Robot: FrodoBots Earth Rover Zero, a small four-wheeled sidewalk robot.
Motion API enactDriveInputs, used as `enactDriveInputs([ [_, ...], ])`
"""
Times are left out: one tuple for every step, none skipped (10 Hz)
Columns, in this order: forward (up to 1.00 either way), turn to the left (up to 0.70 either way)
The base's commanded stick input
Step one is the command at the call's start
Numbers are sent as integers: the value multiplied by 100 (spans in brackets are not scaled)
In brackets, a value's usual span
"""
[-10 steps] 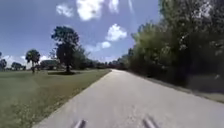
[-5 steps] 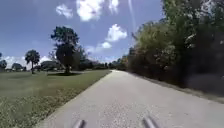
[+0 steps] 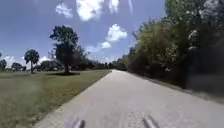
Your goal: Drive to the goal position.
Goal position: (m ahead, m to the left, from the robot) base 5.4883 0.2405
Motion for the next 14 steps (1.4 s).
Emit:
enactDriveInputs([
  [50,26],
  [50,0],
  [50,0],
  [50,0],
  [50,0],
  [50,0],
  [50,0],
  [50,0],
  [50,0],
  [50,0],
  [50,0],
  [50,0],
  [50,0],
  [50,-12],
])
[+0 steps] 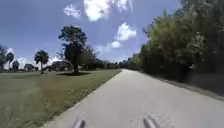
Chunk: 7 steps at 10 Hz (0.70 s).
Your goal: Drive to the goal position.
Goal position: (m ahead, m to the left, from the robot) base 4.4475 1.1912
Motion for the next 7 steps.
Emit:
enactDriveInputs([
  [50,-37],
  [50,-29],
  [50,0],
  [50,0],
  [50,0],
  [50,0],
  [50,0],
])
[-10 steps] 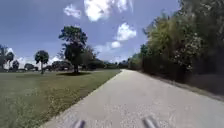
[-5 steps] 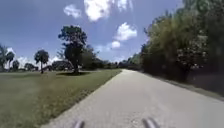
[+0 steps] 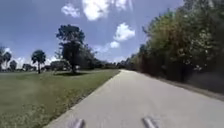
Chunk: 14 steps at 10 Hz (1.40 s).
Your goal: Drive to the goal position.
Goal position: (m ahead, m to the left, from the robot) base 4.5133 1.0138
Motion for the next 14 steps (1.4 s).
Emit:
enactDriveInputs([
  [50,0],
  [50,0],
  [50,0],
  [50,0],
  [50,0],
  [50,0],
  [50,0],
  [50,0],
  [50,0],
  [50,0],
  [50,-16],
  [50,-44],
  [50,-50],
  [50,-50],
])
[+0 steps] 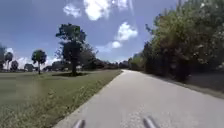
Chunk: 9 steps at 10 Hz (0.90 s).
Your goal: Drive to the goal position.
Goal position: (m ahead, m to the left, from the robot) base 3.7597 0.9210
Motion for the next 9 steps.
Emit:
enactDriveInputs([
  [50,-50],
  [50,-50],
  [50,-50],
  [50,-50],
  [50,-50],
  [50,-50],
  [50,-40],
  [50,-5],
  [50,0],
])
